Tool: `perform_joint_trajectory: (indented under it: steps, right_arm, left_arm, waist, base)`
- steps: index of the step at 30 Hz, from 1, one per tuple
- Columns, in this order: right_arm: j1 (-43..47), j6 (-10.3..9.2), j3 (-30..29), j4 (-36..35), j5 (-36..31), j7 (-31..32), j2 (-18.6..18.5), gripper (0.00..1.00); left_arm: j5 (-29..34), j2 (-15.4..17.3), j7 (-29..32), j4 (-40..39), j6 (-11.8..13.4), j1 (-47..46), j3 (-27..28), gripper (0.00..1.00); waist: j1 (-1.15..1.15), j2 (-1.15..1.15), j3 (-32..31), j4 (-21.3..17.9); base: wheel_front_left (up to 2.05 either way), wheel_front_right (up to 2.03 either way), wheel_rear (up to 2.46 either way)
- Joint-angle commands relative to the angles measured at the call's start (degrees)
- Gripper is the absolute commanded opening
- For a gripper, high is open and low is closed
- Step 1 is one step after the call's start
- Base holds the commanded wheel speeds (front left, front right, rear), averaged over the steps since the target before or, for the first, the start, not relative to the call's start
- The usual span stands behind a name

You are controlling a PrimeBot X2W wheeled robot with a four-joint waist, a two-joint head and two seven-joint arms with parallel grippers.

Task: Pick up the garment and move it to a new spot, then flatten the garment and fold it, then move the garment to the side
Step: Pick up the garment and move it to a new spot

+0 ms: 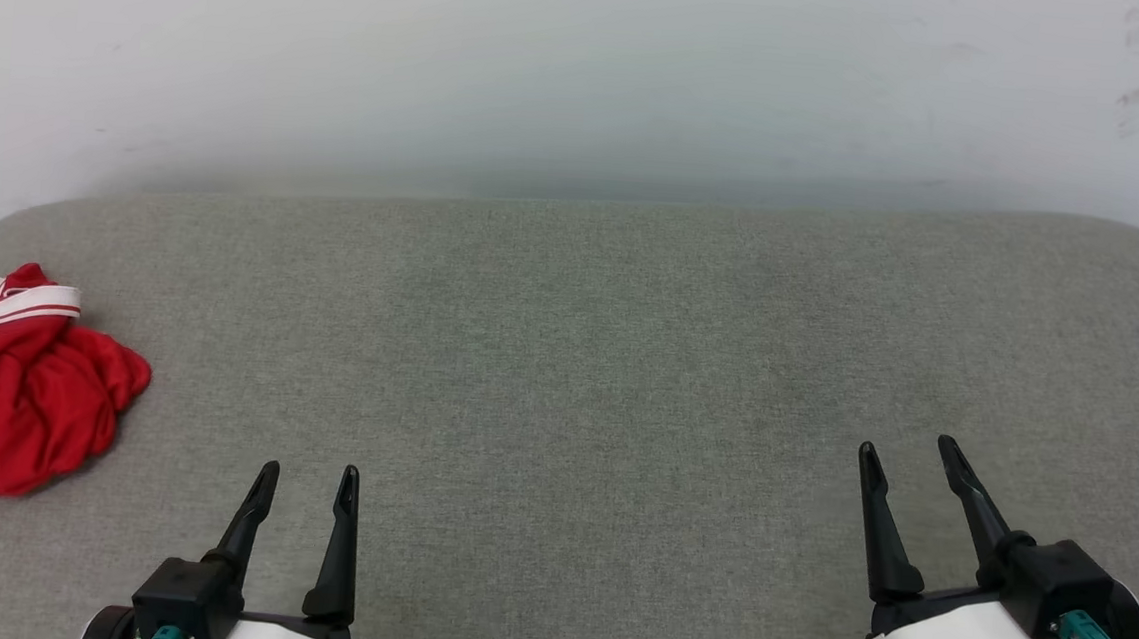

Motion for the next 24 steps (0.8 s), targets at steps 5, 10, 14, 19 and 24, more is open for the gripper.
perform_joint_trajectory:
  steps: [5, 10, 14, 19, 24]
  right_arm:
    - [0.7, -0.02, 0.9, -0.1, 0.6, -0.1, 0.0, 1.00]
    - [1.2, -0.02, 1.6, -0.1, 0.8, -0.1, 0.0, 1.00]
    - [1.5, -0.02, 2.3, -0.3, 1.0, -0.1, 0.0, 1.00]
    - [2.1, -0.02, 4.0, -0.5, 0.9, -0.1, 0.0, 1.00]
    - [2.3, -0.02, 5.5, -0.5, 1.6, -0.1, 0.0, 1.00]
  left_arm:
    - [0.0, -0.1, -0.4, 0.1, -0.4, -0.1, 0.7, 1.00]
    - [0.1, -0.1, -0.3, 0.0, -0.5, 0.0, 1.3, 1.00]
    - [0.4, -0.1, -0.3, -0.1, -0.7, 0.2, 2.1, 1.00]
    - [1.0, -0.1, -0.3, 0.0, -0.9, 0.7, 2.8, 1.00]
    - [1.9, -0.1, -0.3, -0.3, -1.0, 1.7, 3.9, 1.00]
  waist:
    - [0.00, 0.00, -0.2, 1.5]
    - [0.00, 0.00, -0.5, 4.1]
    - [0.00, 0.00, -0.7, 7.2]
    - [0.00, 0.00, -1.3, 11.6]
    - [0.00, 0.00, -2.1, 16.7]
  base:
    - [0.00, 0.00, 0.00]
    - [0.00, 0.00, 0.00]
    - [0.00, 0.00, 0.00]
    - [0.00, 0.00, 0.00]
    - [0.00, 0.00, 0.00]
